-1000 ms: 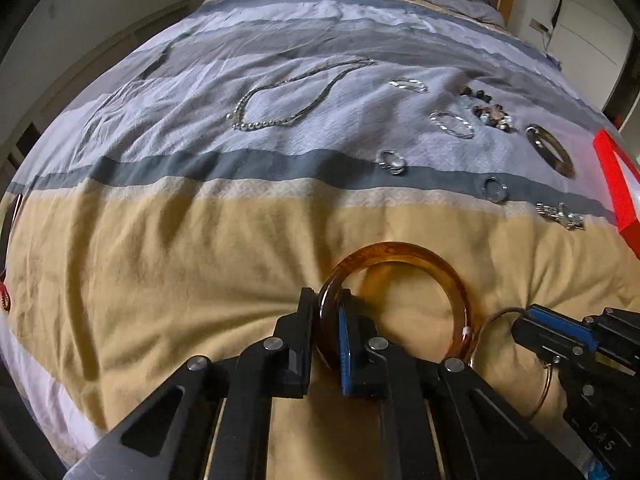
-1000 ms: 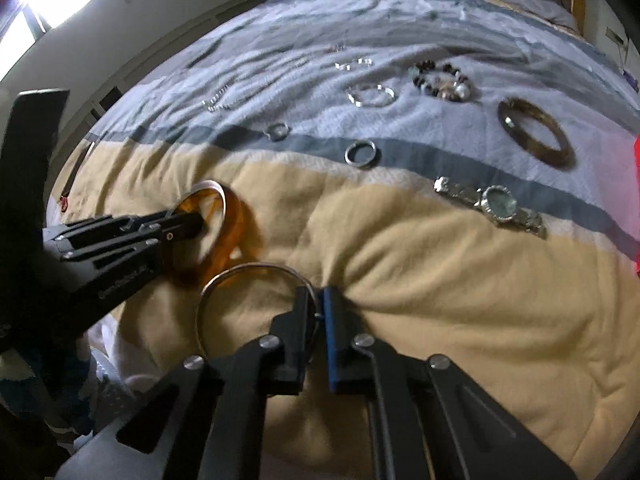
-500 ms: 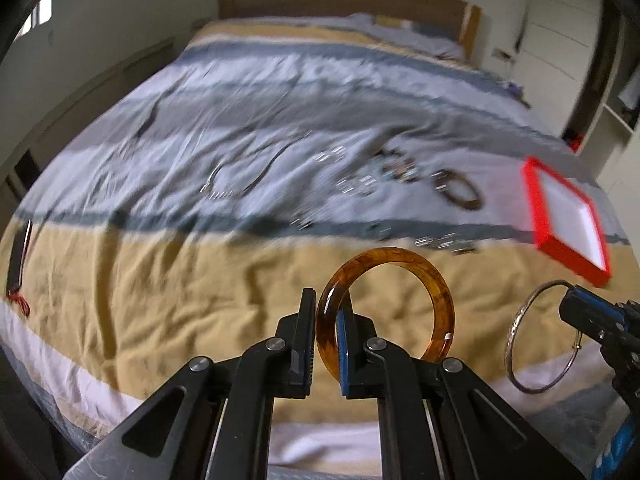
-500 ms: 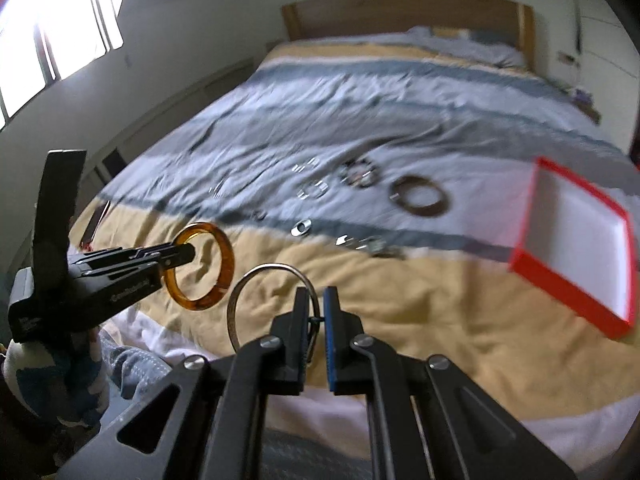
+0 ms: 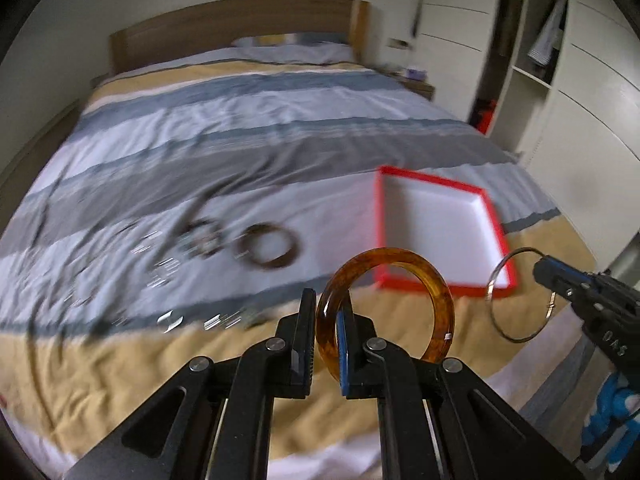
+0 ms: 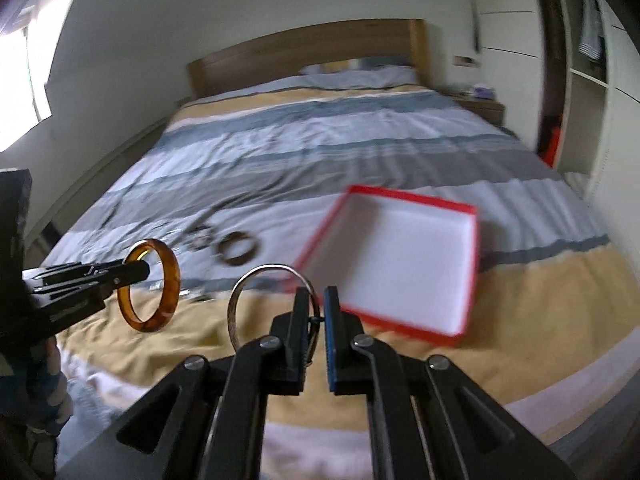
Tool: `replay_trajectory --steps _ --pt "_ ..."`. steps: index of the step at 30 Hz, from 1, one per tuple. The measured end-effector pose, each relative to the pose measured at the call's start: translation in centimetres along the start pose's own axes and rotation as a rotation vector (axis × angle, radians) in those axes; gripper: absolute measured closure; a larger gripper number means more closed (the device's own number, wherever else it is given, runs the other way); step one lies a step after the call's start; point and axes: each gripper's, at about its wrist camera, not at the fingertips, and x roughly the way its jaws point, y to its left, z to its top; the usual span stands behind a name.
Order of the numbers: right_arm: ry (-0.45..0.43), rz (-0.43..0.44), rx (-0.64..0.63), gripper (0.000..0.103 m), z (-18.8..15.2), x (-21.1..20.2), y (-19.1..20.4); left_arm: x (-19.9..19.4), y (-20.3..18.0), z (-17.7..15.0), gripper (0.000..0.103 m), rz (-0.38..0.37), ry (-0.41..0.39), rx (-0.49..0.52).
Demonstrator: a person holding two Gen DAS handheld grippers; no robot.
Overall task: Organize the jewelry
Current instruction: 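Carry both bangles into the red box and open both tools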
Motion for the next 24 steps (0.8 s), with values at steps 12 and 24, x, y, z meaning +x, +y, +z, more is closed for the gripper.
replay_trajectory --steps 12,24 --pt "0.087 -0.147 0.0 0.096 2.2 10.2 -9.8 16.6 -8.5 5.1 0.094 -0.026 0.14 0.076" --pt "0.211 -0.186 -0.091 0.096 0.1 15.8 -10.8 21.2 -8.3 2.7 0.092 0.083 0.224 0.057"
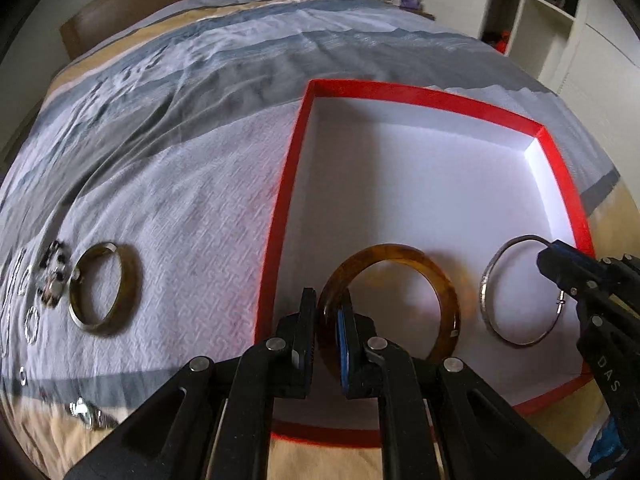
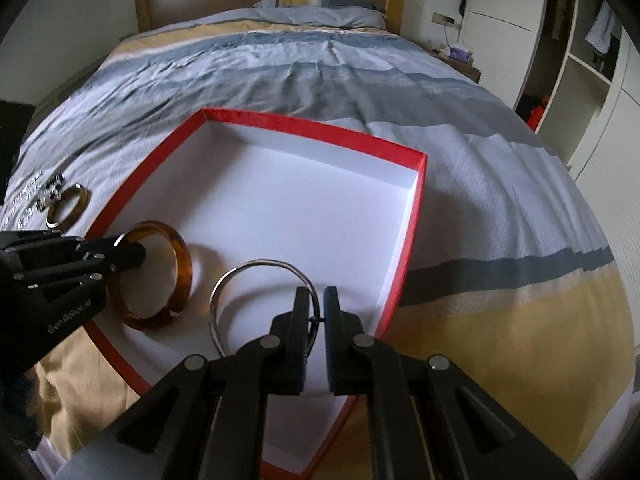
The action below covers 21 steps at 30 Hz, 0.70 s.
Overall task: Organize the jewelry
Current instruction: 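Carry both bangles into the red box and open both tools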
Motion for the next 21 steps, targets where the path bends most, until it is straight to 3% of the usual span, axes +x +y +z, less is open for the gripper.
replay_trajectory --steps 6,13,21 --pt "0.026 0.01 -0.035 0.097 0.0 0.0 0.1 -0.7 0.6 -1.9 0.09 0.089 0.051 -0.086" --pt "0.045 0.062 -0.056 0.095 0.2 0.2 0.7 -1.6 1.5 -3.5 0.09 0.115 0.089 -0.168" --pt "0.061 0.075 -0.086 0.094 0.0 -0.1 1.6 -2.4 1.9 -4.7 0.089 0.114 0.079 -0.155"
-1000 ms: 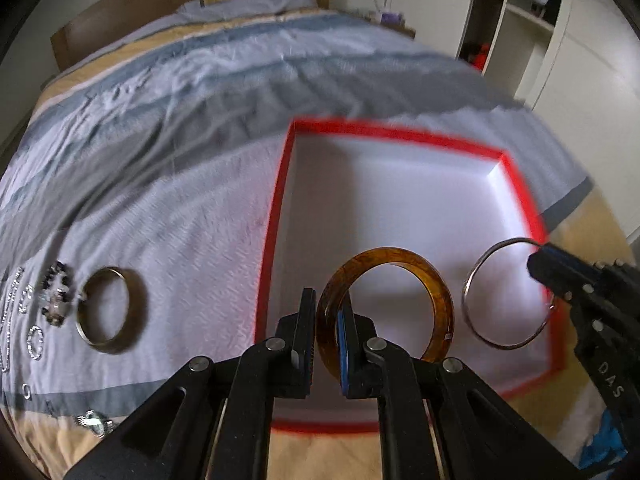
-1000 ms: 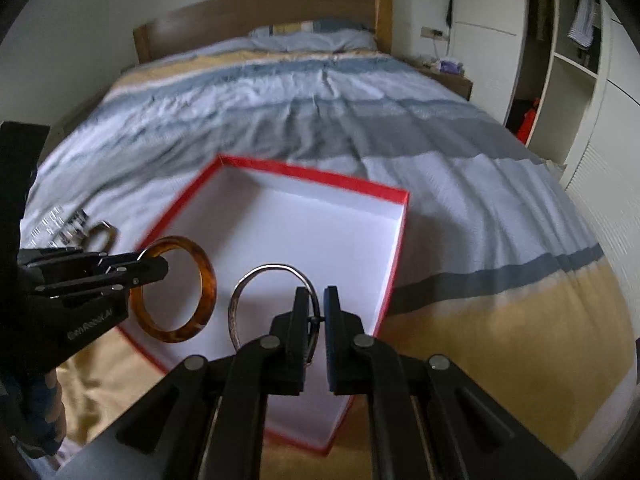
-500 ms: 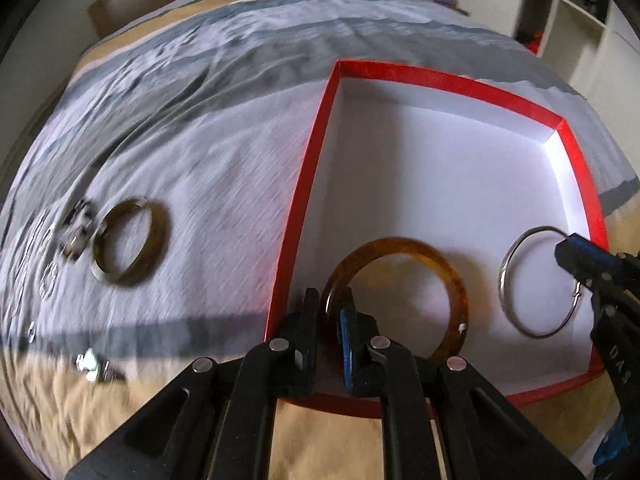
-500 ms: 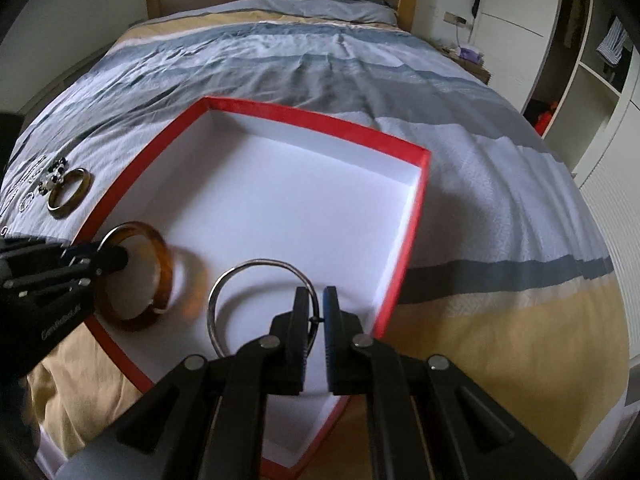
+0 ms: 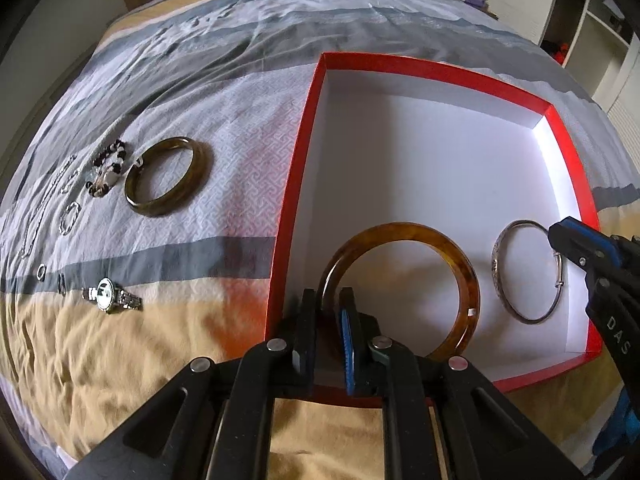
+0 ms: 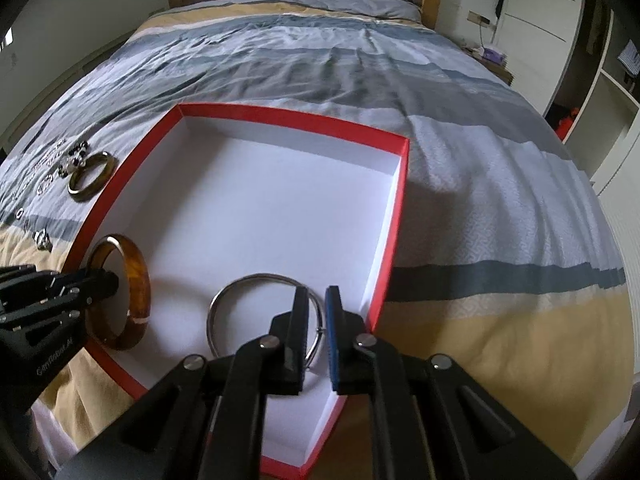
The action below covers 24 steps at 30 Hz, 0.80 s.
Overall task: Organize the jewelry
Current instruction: 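Carry both bangles into the red box and open both tools, then withdraw both tools from the box toward the jewelry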
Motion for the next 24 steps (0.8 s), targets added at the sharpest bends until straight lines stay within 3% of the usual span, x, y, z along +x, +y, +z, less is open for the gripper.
replay_trajectory --steps 4,7,11,20,24 --pt "-0.001 0.027 0.006 0.088 -0.2 -0.9 0.1 -0.4 -0.8 -0.5 0.087 -0.01 -0.013 0.028" --pt "-0.033 0.034 0.024 0.069 -0.4 -2.4 0.0 -0.8 -1.2 -0.7 0.07 -0.05 -0.013 0.057" --pt "-0.087 0.032 0.075 0.067 -0.8 -5.3 -0.6 -2.2 -2.0 -1.1 0.053 -0.081 -0.038 0.1" --pt "-0.138 -0.047 0.202 0.066 -3.8 -11.3 -3.2 -8.7 -1.1 -2.3 0.049 -0.135 -0.152 0.11" --pt "-0.17 -0.031 0.266 0.066 -5.3 -14.0 -3.1 -11.7 0.1 -3.6 0.049 -0.129 -0.194 0.149"
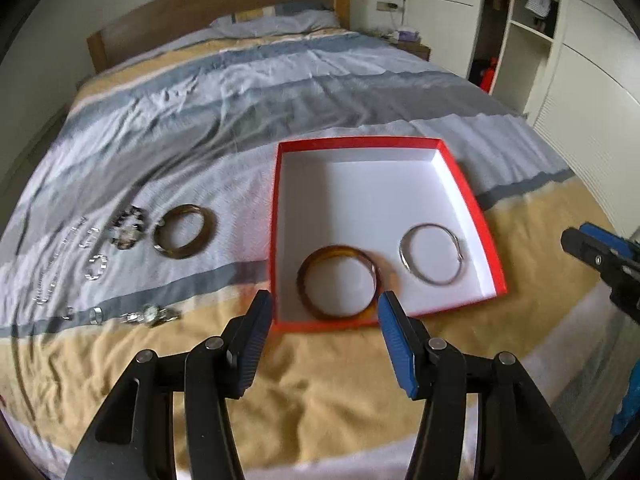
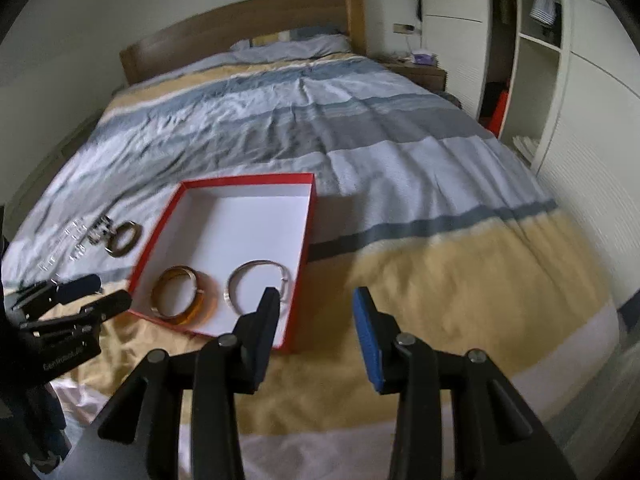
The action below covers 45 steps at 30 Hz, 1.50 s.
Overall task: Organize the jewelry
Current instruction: 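Withdraw both tools from the box toward the jewelry, then grasp a silver ring with the left tool while the right tool grasps the watch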
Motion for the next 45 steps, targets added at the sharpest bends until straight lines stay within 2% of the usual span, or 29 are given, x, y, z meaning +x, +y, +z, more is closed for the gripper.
replay_trajectory --steps 4,8,13,22,27,30,34,38,45 --pt "-0.026 0.032 -0.005 0.066 -1.6 -2.9 2.1 -2.6 1.4 -2.1 0.048 -0.006 0.025 0.001" --pt "-0.041 0.068 -0.032 0.066 -3.0 -5.3 5.0 -6.1 4.2 -5.1 0.037 0.031 -0.001 -0.011" --pt "-0.068 0.107 -0.07 0.066 -4.1 -8.1 8.7 -9.7 8.8 -8.6 0.03 0.063 -0.02 -0.072" --pt "-0.129 0.196 -0.215 0.066 -5.7 -13.9 15.7 -16.9 17.6 -16.2 0.03 0.179 -0.104 -0.19" --pt "-0.133 0.246 -0.293 0.066 -6.4 -15.0 18.3 -18.9 21.8 -20.0 0.031 0.216 -0.121 -0.266" --pt "-0.119 0.273 -0.339 0.066 -6.4 -14.6 19.5 -18.8 23.5 -21.1 0.037 0.23 -0.114 -0.3" --pt "-0.087 0.31 -0.405 0.066 -6.2 -12.7 21.1 -17.7 25.2 -21.4 0.045 0.213 -0.095 -0.335" --pt "-0.028 0.34 -0.457 0.066 -5.8 -9.3 22.6 -15.0 26.2 -20.5 0.045 0.19 -0.08 -0.342" --pt "0.095 0.401 -0.53 0.066 -4.6 -1.1 25.7 -9.6 28.3 -17.2 0.046 0.144 -0.052 -0.351"
